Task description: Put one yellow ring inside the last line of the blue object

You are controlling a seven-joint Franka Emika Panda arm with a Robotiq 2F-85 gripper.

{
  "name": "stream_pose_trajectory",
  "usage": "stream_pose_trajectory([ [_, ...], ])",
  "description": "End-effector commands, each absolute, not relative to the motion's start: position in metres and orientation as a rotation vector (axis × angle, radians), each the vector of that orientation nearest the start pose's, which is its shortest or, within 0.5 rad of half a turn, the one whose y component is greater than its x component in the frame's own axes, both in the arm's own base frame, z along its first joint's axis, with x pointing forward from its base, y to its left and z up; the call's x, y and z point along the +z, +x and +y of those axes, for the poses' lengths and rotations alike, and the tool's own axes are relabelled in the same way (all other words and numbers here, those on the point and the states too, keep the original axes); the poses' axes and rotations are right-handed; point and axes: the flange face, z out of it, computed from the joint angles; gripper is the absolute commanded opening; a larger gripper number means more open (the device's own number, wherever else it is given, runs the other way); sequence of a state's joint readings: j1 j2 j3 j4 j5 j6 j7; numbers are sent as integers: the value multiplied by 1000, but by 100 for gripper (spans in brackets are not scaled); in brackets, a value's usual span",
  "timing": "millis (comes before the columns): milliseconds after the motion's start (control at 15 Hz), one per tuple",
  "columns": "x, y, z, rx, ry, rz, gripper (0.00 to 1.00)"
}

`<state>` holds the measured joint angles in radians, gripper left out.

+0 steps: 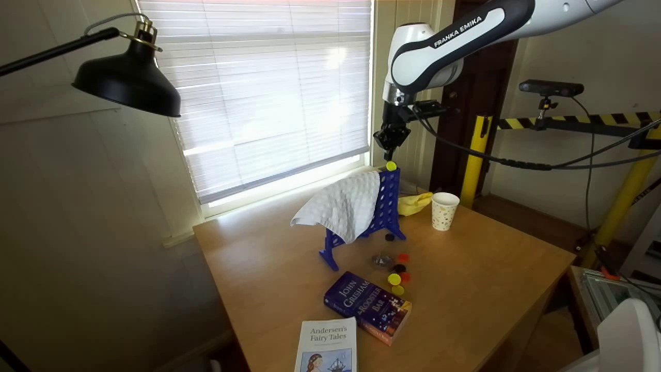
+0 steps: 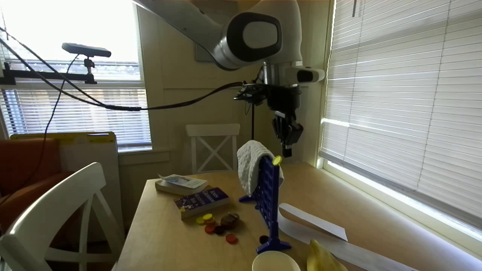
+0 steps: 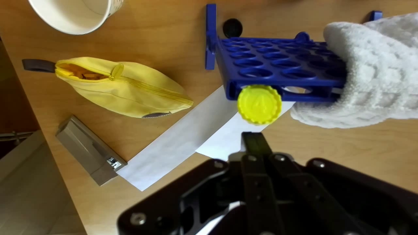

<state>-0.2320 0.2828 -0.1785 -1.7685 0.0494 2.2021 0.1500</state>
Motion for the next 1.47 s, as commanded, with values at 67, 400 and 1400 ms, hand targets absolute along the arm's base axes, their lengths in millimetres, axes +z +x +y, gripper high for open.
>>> stream_pose_trajectory([
  [67,419,606,-250,-217,-3027,919,0],
  [400,417,606,-249,-170,-3022,924,0],
  [1400,477,580,-237,-151,-3027,859,26],
])
